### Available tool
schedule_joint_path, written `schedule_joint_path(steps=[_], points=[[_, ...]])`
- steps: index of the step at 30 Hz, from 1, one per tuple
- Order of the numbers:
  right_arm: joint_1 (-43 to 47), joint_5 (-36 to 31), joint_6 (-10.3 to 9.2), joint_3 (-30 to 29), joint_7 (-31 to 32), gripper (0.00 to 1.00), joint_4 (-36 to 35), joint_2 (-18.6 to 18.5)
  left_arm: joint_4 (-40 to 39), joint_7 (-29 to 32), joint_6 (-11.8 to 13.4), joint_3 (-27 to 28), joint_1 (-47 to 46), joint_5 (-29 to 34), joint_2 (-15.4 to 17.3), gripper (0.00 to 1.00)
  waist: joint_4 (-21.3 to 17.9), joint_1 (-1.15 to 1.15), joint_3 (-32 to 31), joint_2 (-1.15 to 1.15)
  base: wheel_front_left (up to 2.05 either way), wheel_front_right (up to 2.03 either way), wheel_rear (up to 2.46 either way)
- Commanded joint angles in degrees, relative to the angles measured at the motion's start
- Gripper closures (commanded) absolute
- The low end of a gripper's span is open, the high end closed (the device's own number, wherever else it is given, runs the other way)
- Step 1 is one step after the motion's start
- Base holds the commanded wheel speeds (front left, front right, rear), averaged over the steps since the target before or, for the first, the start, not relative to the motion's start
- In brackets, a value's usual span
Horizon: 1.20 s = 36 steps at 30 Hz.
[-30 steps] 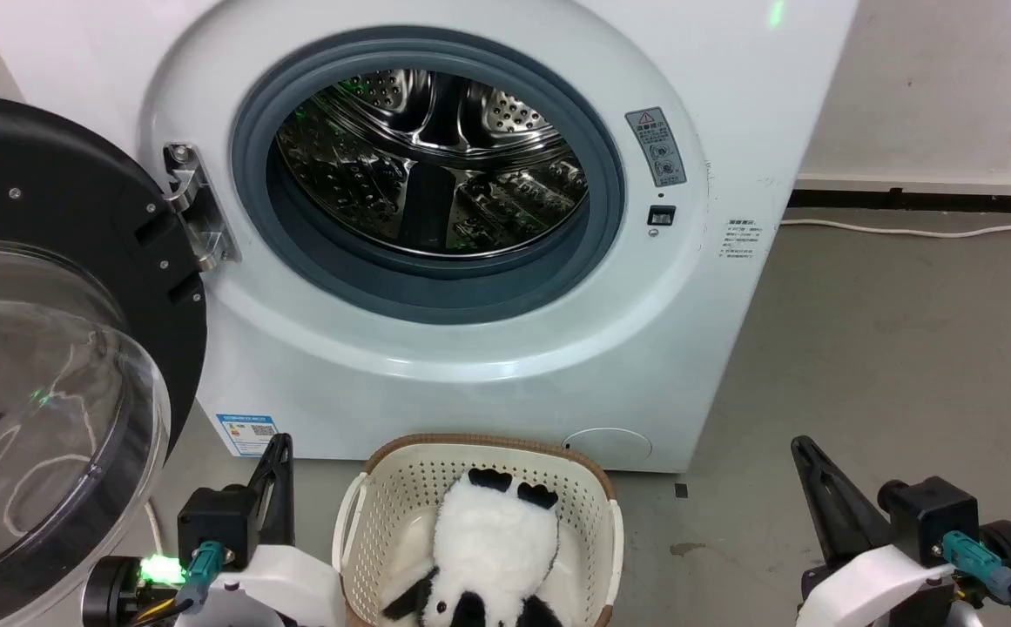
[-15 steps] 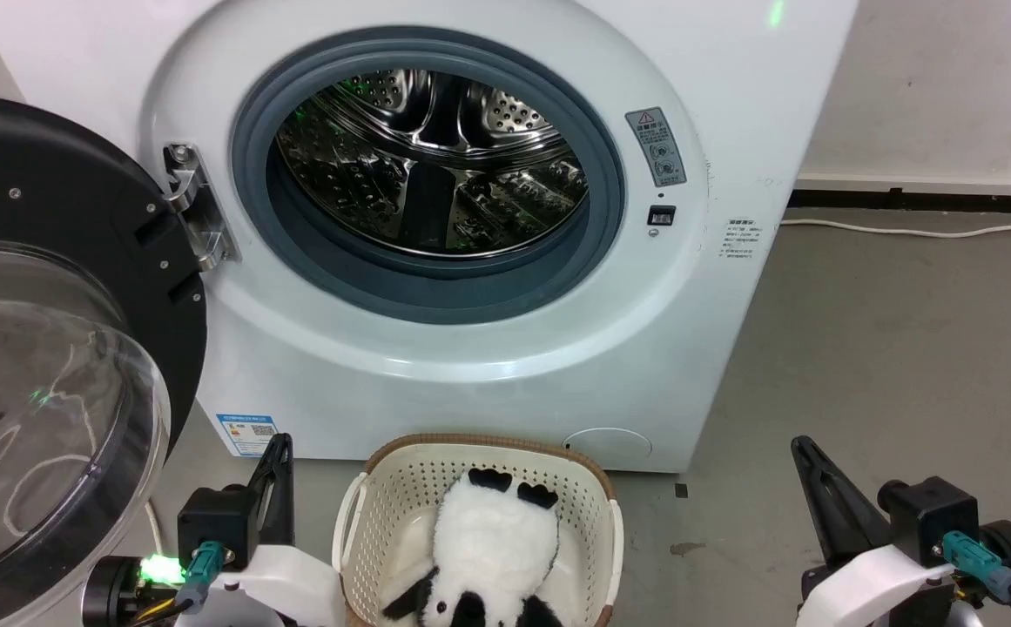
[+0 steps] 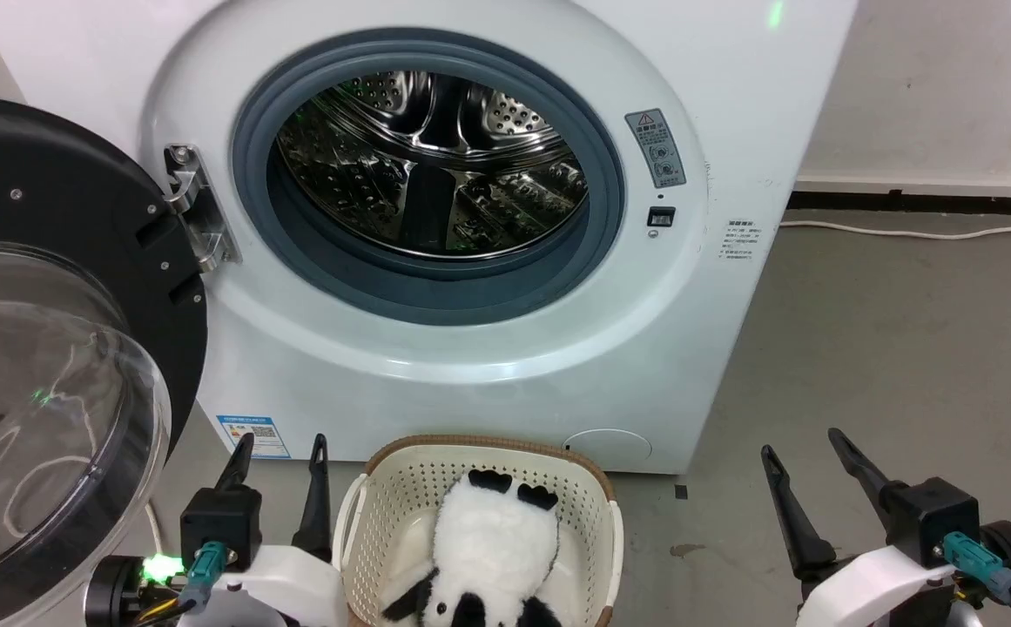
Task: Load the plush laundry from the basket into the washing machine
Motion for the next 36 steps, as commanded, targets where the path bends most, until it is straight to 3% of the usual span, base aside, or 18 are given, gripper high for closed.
schedule_joint_path(steps=[1,25,36], points=[[0.15,0.49,0.0,-0.07,-0.59,0.0,0.06,0.0,-0.27,-0.62,0.19,-0.28,0.12,-0.04,0.0,0.0,-0.04,0.0,-0.03,0.0,0.0,0.0,0.0],[-1.57,2.98,-0.01,-0.73,-3.47,0.0,0.36,-0.01,3.2,-3.49,-0.42,-2.28,-2.44,-0.39,0.88,0.0,-3.73,0.0,6.48,0.0,0.0,0.0,0.0],[-3.3,4.78,-0.02,0.0,-4.78,0.0,-0.65,-0.02,10.63,-4.47,-1.85,-3.34,-6.59,-0.8,2.61,0.0,-6.27,0.0,11.45,0.0,0.0,0.0,0.0]])
